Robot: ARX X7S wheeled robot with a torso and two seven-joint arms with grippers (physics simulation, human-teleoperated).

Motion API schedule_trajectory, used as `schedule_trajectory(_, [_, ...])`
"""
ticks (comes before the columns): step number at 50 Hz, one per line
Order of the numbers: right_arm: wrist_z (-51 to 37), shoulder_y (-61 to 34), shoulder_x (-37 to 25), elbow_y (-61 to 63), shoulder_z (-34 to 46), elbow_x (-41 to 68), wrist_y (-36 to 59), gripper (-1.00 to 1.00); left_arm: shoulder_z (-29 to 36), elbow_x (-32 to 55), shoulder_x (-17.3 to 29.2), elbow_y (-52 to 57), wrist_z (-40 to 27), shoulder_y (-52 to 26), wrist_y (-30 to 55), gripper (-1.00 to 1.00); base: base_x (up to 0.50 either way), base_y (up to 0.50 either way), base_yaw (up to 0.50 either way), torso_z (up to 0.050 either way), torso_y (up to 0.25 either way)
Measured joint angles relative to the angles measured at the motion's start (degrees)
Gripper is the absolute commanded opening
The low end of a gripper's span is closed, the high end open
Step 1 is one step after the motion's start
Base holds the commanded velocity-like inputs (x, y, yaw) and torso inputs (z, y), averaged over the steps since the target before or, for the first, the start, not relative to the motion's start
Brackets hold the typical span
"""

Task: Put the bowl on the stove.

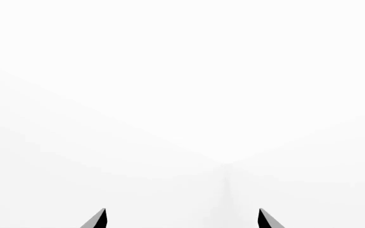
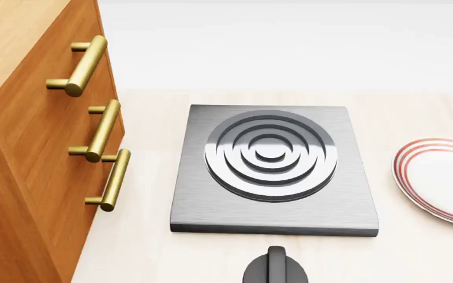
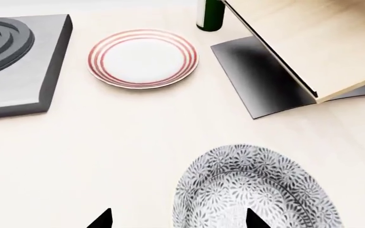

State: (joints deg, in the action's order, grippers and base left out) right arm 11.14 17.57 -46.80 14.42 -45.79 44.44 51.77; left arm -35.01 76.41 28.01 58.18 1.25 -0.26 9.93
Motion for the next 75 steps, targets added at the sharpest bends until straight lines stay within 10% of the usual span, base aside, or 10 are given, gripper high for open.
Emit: schedule_trajectory(75, [-5.43, -9.58, 1.99, -11.43, 15.15, -6.68, -3.39, 1.00, 3.12, -2.43, 1.01, -0.11, 0.04, 0.96, -1.55, 1.00, 0.00, 0.00, 0.00, 0.000, 0.000])
